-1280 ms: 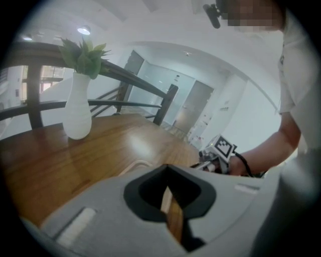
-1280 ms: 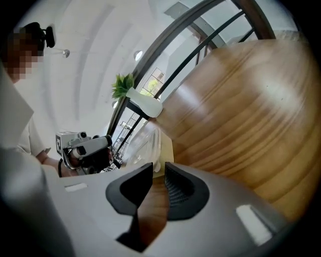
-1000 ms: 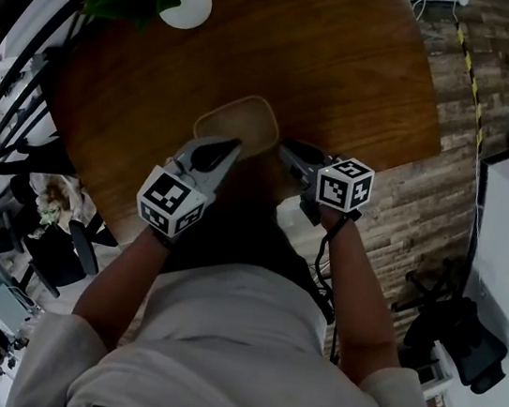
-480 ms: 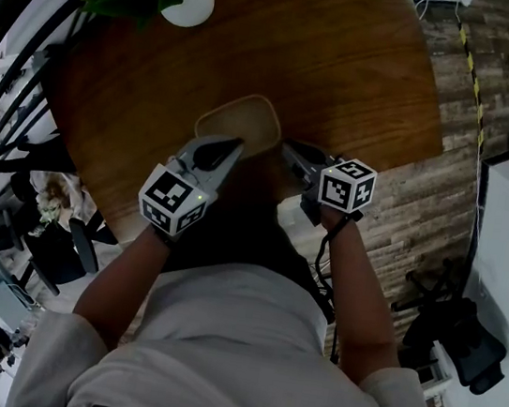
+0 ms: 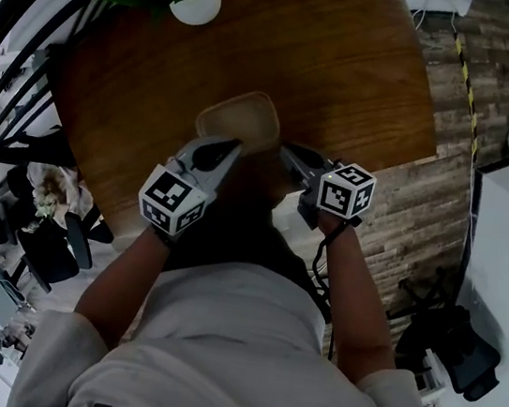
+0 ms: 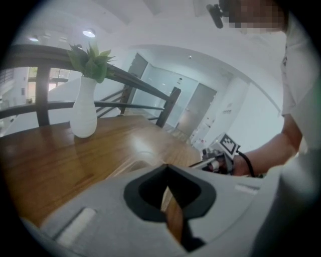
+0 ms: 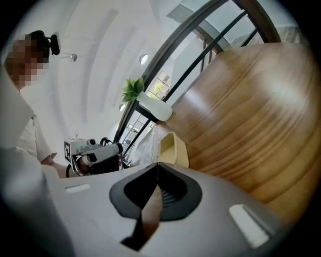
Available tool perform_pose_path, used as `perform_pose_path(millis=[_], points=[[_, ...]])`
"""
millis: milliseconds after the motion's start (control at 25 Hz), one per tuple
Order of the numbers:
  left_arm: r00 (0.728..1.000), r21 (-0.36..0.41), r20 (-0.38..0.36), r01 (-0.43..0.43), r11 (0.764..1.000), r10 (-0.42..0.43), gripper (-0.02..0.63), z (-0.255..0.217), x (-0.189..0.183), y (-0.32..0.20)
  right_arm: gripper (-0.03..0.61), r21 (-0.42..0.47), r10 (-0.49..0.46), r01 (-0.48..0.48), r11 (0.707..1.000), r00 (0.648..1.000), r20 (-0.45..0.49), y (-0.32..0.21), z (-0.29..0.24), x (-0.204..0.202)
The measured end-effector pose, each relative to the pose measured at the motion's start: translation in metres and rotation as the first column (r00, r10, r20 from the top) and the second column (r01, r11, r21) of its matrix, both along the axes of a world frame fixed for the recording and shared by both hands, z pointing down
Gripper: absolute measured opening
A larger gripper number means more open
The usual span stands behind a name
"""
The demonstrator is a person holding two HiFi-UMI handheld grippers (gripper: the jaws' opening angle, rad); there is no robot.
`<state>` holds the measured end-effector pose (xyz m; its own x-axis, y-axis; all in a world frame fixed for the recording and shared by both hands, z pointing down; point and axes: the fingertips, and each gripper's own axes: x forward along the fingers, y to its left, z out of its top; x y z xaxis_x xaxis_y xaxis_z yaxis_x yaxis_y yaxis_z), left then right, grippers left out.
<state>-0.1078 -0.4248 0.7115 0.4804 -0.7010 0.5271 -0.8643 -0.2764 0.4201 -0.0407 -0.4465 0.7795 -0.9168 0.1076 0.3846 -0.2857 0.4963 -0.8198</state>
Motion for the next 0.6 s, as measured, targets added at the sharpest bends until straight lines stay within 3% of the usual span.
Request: perform_pose_path(millis=[600], points=[[0.996,0.109,0.026,0.085,0.990,-0.088,0.003,-0.075,0.027,0.059,0.006,0.155,-0.106,0.077,0.985,0.976,0.188,0.067,-0.130,0.000]])
